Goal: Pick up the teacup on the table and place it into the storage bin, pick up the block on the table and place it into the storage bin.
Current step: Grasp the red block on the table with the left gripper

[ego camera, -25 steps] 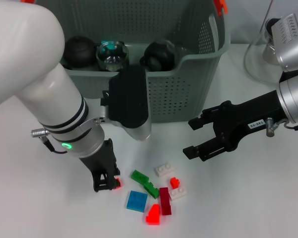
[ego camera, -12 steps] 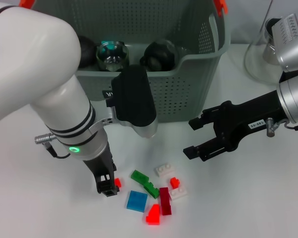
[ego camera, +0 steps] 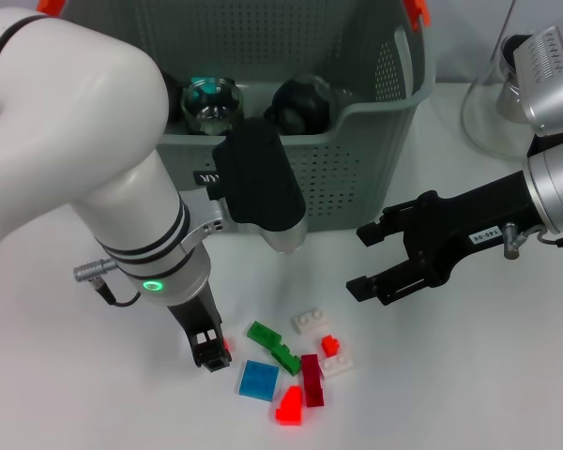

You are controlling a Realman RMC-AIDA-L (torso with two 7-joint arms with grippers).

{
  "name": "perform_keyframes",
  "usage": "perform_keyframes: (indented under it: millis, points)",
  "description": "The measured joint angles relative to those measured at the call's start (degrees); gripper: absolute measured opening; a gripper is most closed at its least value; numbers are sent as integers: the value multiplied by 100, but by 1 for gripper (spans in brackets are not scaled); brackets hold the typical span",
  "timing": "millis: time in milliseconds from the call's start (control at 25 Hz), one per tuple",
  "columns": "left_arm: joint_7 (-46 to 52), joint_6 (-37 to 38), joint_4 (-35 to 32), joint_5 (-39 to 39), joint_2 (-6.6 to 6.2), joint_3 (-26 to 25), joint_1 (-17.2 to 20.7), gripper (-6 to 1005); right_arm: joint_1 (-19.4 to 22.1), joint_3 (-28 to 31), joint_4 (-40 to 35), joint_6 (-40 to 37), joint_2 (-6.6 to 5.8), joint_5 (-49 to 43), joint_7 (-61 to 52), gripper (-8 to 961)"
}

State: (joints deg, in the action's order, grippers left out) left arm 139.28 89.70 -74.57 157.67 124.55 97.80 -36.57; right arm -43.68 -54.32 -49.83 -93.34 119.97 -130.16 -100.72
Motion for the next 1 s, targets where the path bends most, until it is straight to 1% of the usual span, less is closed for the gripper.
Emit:
perform_keyframes:
  millis: [400,1000]
  points:
    - [292,-186,95,1,7,152,-7,462,0,0,0,0,0,0,6,882]
    - [314,-421,366,75,7,218,-42,462,0,0,0,0,0,0,8,883]
